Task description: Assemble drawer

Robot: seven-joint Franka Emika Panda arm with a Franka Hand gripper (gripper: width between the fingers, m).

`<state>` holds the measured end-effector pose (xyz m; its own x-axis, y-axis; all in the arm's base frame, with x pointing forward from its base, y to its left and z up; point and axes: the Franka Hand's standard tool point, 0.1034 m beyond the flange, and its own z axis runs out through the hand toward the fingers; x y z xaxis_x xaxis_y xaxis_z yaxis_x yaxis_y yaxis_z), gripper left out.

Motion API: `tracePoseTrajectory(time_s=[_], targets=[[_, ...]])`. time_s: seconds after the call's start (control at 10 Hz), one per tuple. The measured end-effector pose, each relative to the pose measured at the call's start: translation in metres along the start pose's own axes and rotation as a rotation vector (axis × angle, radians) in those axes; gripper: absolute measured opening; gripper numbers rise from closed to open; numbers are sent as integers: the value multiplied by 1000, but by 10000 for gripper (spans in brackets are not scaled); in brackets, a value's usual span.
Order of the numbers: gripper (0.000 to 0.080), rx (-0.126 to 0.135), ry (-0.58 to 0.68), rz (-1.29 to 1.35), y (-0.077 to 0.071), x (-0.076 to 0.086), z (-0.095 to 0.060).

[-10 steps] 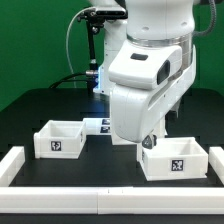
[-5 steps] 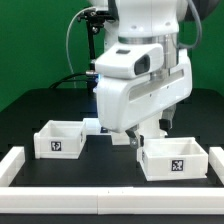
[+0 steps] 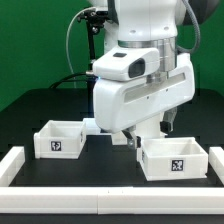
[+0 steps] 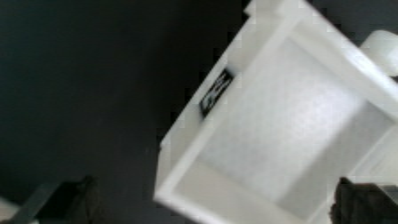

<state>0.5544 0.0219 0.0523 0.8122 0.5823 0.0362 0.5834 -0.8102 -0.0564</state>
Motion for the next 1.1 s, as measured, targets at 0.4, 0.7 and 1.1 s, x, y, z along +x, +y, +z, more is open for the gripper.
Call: tracePoseTrajectory(time_s=[0.4, 0.7, 1.1], targets=[[650, 13, 0, -24, 12, -20, 38], [549, 25, 4, -13, 21, -27, 41], [96, 26, 4, -12, 21, -28, 41]])
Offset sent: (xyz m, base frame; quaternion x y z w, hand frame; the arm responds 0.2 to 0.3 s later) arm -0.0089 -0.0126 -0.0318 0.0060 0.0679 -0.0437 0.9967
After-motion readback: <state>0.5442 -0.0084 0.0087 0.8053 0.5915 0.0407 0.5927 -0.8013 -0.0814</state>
